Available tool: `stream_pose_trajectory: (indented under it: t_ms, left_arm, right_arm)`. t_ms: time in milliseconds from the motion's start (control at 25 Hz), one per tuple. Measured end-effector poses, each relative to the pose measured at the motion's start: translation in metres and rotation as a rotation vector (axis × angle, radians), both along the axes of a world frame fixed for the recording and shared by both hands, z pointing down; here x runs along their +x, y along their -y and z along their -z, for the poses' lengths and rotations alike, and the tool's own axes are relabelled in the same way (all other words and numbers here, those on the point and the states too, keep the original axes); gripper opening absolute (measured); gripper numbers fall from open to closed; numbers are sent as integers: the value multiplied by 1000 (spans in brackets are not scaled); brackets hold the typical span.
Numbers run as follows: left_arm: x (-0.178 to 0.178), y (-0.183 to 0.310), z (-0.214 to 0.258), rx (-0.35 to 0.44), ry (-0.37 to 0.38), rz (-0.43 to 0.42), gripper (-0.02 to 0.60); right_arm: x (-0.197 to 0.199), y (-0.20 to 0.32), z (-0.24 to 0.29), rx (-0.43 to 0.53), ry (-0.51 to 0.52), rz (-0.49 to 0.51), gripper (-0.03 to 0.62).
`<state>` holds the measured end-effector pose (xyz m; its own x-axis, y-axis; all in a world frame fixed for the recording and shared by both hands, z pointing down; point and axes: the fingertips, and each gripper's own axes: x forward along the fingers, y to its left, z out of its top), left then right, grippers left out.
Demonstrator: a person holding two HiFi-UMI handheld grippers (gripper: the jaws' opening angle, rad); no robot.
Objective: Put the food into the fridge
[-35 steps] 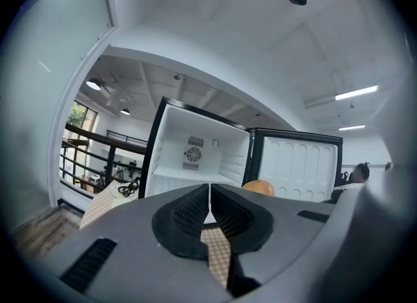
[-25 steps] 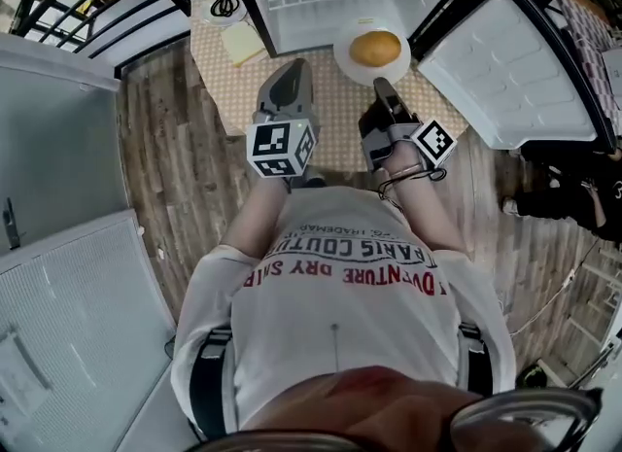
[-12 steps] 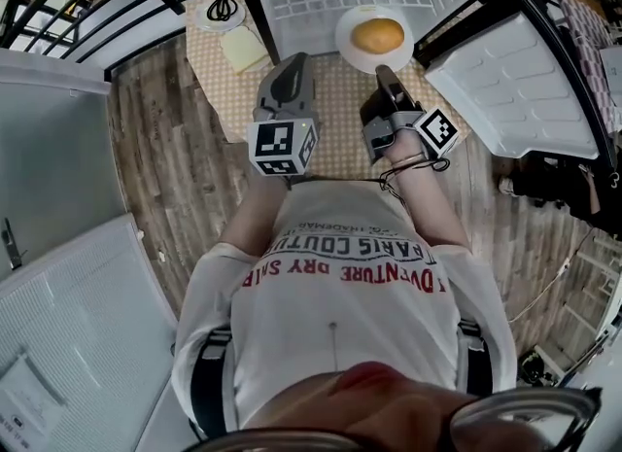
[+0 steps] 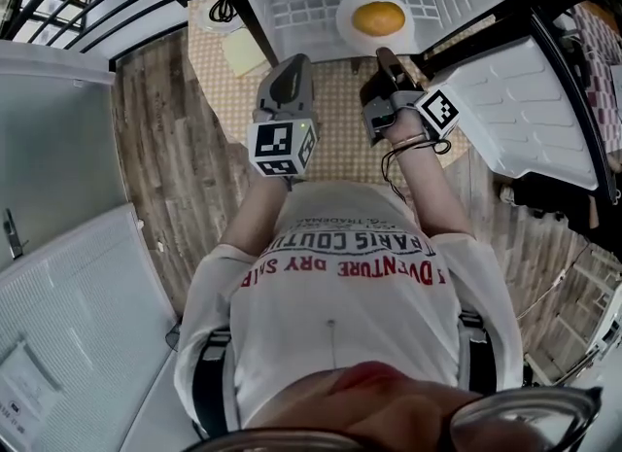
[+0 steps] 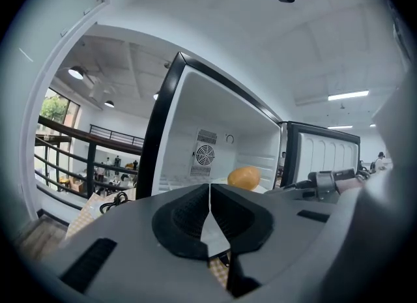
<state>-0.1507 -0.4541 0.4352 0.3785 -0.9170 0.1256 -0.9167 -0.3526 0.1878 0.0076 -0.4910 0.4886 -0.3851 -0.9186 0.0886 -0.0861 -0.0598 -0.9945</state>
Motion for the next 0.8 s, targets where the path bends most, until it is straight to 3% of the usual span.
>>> stream_pose_trajectory:
  t_ms: [800]
  left_arm:
    - [-5, 33, -30, -82, 5, 46, 28]
  right_arm:
    - [-14, 67, -10, -56, 25, 25, 34]
